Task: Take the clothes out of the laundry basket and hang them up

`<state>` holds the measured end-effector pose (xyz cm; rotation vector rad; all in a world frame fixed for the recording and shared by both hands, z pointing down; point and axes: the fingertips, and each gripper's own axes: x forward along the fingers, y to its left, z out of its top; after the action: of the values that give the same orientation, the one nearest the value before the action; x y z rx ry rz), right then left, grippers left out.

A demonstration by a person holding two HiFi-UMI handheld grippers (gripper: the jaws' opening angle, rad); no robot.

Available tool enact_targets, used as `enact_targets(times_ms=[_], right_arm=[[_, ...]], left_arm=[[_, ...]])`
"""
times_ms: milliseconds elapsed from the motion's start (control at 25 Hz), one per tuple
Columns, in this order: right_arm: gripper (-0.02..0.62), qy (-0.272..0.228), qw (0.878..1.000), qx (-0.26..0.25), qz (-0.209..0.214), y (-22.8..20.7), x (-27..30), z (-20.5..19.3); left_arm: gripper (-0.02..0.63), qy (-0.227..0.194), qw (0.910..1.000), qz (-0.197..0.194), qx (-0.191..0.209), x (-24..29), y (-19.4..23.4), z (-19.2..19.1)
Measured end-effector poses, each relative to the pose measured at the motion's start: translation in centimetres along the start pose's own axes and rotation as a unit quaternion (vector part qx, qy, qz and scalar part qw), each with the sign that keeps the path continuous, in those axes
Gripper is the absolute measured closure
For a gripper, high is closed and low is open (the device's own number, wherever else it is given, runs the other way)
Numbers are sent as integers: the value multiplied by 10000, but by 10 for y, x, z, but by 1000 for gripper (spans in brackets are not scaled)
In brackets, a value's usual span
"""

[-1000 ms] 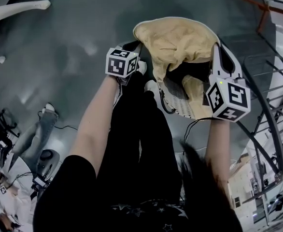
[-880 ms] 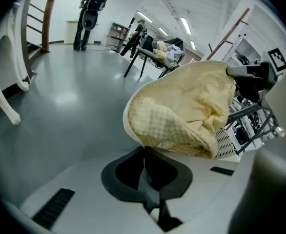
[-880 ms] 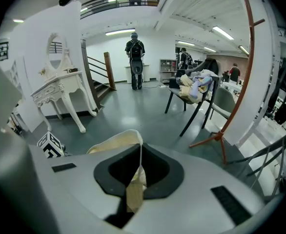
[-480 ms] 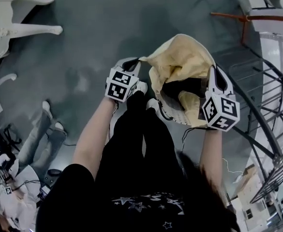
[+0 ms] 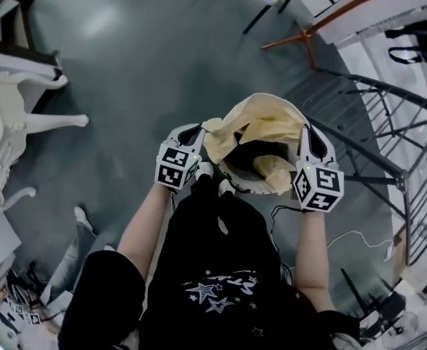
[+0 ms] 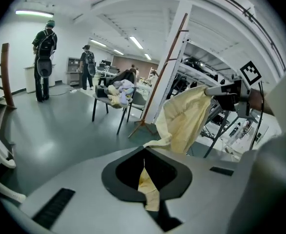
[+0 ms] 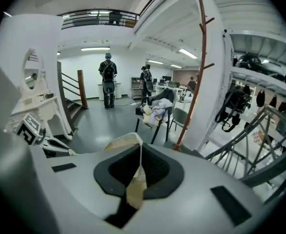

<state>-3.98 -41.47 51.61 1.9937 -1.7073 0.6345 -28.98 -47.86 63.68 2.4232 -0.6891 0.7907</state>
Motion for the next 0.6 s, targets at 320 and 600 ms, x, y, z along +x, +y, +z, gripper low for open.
enact_targets(times_ms=[320,600], right_arm=[[578,-660,9911,103,-1153,-73,-142,30],[578,-1391,9758,361,-1651,-130,-251,37]], left_arm=[[584,-660,9891,-489,1220,-45,-60,115],[584,-1379,9760,-517,1601,-90,-139,188]])
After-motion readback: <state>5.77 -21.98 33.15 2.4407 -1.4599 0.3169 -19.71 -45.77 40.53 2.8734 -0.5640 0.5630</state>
